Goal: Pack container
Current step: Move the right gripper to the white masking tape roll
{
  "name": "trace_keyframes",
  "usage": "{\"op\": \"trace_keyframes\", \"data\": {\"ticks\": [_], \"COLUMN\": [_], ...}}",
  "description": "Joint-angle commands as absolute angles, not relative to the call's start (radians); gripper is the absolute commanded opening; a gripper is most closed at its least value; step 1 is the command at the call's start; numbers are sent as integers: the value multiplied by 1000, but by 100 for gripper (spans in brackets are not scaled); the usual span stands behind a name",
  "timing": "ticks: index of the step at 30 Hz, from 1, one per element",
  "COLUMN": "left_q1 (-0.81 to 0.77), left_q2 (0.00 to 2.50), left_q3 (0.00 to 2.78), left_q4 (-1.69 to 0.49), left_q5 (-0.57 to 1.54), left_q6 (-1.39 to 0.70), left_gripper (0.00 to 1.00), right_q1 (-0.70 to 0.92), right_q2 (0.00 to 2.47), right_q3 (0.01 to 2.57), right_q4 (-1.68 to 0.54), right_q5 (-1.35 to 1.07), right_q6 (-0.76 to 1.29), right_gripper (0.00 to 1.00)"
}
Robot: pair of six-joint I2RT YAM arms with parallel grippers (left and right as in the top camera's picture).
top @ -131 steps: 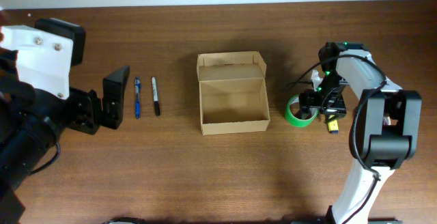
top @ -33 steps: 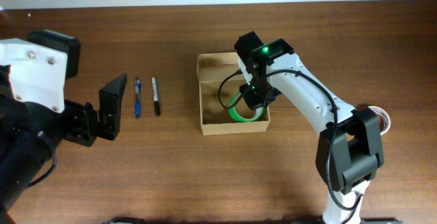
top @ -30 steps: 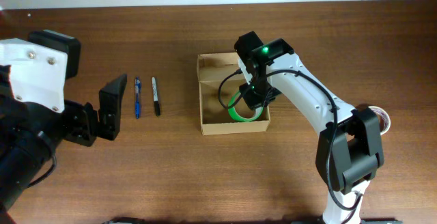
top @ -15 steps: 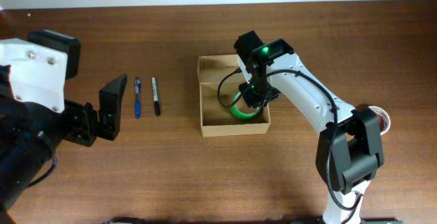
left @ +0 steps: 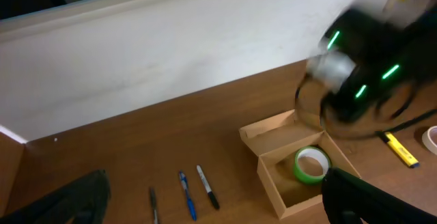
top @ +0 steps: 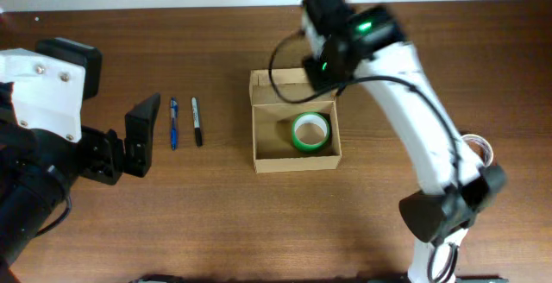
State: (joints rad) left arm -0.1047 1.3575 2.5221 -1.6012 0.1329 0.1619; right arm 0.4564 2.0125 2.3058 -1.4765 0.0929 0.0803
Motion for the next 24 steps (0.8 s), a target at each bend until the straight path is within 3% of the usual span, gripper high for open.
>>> {"op": "trace_keyframes", "data": {"ticks": [1, 5, 12, 24], "left_q1": [-109, -109, -109, -109], "left_q2": [1351, 1351, 1351, 1351], "left_q3": [2523, 2523, 2523, 2523], "left_q4": [-1602, -1607, -1576, -1568], "left_q5": [96, 54, 17, -23], "left_q6": [175, 175, 175, 175], "left_gripper": [99, 99, 99, 99], "right_q1": [409, 234, -68, -416], "right_q2": [1954, 1957, 1953, 1955], "right_q3": [2527, 2560, 2420, 1871], "right_q4": [-1562, -1699, -1699, -1579], "right_q5": [232, 228, 110, 130], "right_q6": [88, 125, 144, 134], "right_gripper": [56, 64, 70, 72]}}
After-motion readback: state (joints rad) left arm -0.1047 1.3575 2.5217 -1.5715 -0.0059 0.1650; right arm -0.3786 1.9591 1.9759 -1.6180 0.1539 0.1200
